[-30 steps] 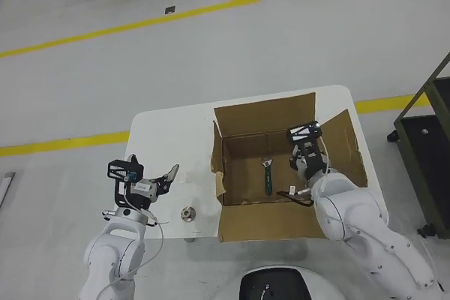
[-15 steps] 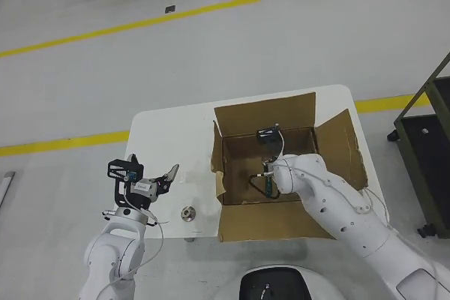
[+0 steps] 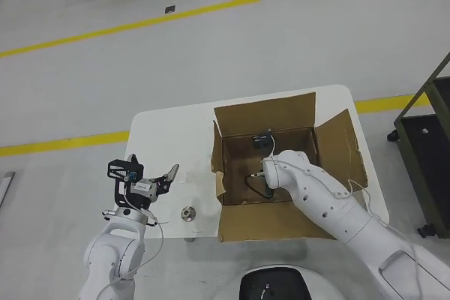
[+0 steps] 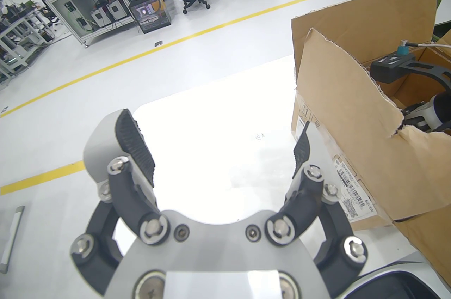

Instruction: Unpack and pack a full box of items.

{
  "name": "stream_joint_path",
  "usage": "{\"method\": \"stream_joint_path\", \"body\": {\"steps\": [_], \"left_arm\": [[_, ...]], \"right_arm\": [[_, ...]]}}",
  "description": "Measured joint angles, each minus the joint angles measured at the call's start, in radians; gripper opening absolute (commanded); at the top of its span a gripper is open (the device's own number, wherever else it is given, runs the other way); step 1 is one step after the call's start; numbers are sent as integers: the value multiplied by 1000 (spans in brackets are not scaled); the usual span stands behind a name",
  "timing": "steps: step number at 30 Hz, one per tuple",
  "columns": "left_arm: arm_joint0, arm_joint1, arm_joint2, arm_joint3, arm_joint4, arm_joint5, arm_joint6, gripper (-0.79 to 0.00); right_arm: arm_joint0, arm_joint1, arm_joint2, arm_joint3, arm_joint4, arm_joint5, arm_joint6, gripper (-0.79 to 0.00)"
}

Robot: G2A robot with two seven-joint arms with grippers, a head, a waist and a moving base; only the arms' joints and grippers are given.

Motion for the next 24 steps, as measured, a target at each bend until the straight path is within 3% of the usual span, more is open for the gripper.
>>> {"method": "stream_joint_path", "body": {"steps": [12,18,19,20,21,24], "left_arm": [[0,0,0,0,0,0,0,0],[0,0,0,0,0,0,0,0],[0,0,0,0,0,0,0,0],[0,0,0,0,0,0,0,0],[0,0,0,0,0,0,0,0],[0,0,0,0,0,0,0,0]], "right_arm": [[-11,-1,0,1,-7,-8,-23,0],[-1,-21,-28,26,-25,14,-14,0],[3,-25,-33,35,-26,17,-11,-172],[8,-29,-40,46,-30,21,-8,-413],[15,-36,-50,62,-36,29,-6,-471],[34,-53,-65,101,-28,42,-3,-446]]}}
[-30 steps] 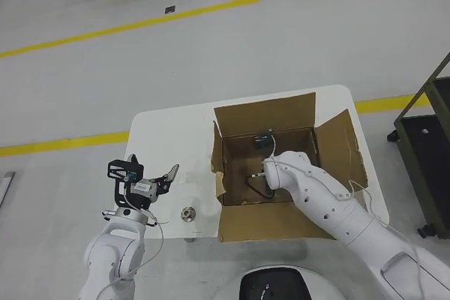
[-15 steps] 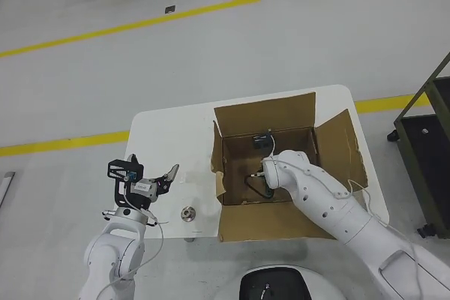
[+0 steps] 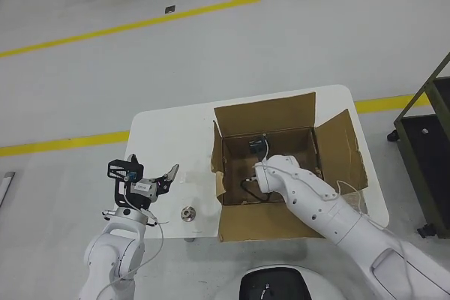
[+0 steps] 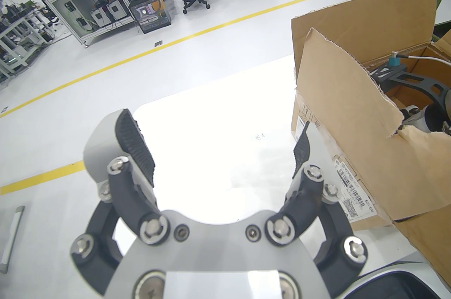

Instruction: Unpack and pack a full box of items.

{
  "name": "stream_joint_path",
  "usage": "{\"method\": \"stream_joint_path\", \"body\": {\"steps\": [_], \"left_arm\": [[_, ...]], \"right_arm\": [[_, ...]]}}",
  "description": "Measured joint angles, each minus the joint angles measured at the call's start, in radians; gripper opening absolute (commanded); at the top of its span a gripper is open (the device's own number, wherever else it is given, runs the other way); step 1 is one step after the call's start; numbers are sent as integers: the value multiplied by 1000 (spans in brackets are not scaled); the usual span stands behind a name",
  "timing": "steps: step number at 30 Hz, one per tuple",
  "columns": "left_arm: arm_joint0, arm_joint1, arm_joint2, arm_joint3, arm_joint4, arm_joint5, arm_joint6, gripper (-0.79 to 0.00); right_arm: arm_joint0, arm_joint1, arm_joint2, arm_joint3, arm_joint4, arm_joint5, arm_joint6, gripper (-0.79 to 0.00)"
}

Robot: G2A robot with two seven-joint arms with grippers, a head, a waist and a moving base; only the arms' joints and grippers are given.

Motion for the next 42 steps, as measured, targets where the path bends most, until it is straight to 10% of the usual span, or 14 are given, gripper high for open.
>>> {"method": "stream_joint_path", "body": {"steps": [42], "left_arm": [[0,0,0,0,0,0,0,0]], "right_arm": [[73,-106,14,277,58,-53,-60,-474]]}}
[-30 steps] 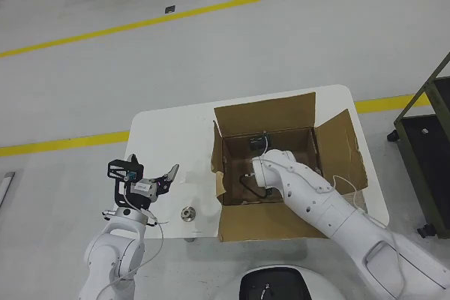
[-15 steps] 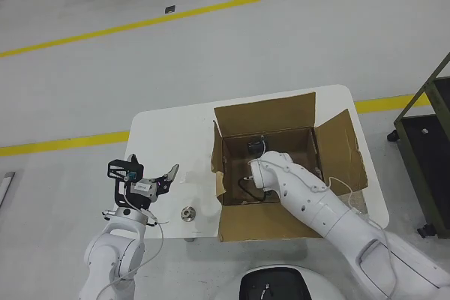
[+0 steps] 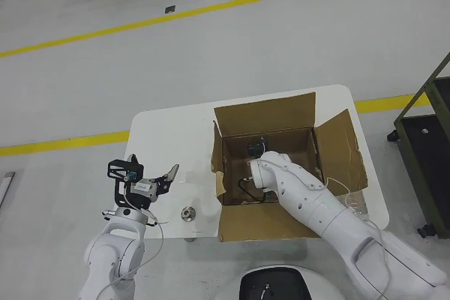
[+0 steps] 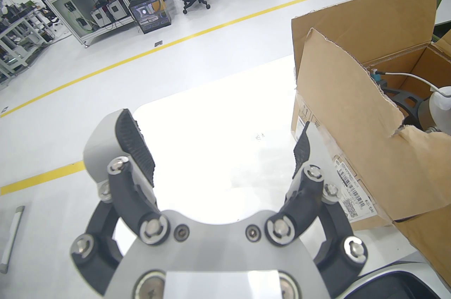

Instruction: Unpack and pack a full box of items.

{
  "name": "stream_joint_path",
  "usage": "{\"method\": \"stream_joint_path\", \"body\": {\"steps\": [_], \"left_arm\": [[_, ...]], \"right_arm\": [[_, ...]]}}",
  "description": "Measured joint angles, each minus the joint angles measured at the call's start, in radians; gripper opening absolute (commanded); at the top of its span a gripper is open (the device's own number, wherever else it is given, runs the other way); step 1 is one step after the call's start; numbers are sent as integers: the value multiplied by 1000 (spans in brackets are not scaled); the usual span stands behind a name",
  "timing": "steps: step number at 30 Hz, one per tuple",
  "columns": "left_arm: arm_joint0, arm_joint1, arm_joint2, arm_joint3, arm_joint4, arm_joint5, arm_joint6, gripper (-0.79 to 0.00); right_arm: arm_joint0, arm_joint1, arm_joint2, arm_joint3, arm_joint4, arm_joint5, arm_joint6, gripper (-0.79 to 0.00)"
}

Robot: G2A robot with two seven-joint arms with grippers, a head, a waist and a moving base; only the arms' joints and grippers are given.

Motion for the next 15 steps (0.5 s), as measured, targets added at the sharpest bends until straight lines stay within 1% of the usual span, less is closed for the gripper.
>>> {"method": "stream_joint_path", "body": {"steps": [3,12,13,15], "left_arm": [[0,0,0,0,0,0,0,0],[0,0,0,0,0,0,0,0],[0,0,0,0,0,0,0,0],[0,0,0,0,0,0,0,0]], "right_arm": [[3,-4,5,16,2,-6,-6,-496],[12,-19,14,65,11,-20,-23,-520],[13,-21,15,69,12,-21,-25,-529],[15,-25,15,78,13,-24,-30,-603]]}}
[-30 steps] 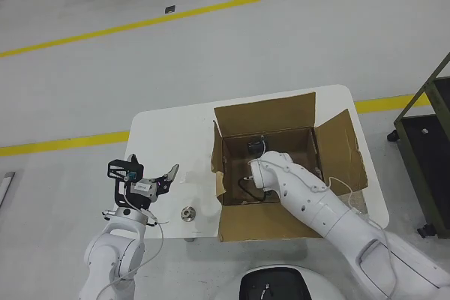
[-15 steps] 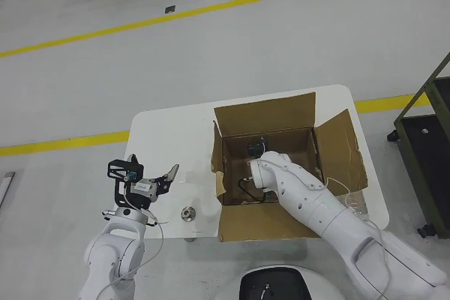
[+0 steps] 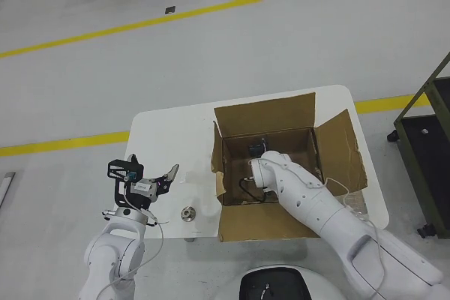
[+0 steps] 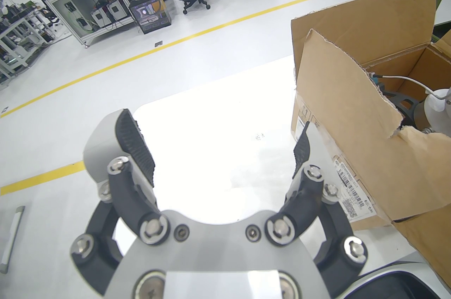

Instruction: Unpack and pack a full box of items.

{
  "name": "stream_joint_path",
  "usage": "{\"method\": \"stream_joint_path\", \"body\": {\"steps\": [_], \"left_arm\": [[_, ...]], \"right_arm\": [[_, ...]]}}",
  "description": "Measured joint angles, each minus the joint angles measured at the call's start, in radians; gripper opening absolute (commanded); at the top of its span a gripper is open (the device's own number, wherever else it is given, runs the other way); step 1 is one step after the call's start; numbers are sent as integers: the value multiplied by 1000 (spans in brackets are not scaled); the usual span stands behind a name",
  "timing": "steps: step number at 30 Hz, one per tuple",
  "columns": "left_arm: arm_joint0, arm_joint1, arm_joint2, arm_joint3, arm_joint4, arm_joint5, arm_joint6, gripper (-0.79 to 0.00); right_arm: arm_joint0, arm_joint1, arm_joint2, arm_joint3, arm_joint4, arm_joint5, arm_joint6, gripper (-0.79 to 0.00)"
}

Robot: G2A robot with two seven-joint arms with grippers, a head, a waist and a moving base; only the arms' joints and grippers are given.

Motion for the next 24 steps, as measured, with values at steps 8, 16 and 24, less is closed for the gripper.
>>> {"method": "stream_joint_path", "body": {"steps": [8,16,24], "left_arm": [[0,0,0,0,0,0,0,0],[0,0,0,0,0,0,0,0],[0,0,0,0,0,0,0,0]], "right_arm": [[8,-15,3,35,6,-10,-15,-785],[11,-21,19,23,9,-23,-42,-785],[-36,4,53,-105,-42,-38,-38,-785]]}}
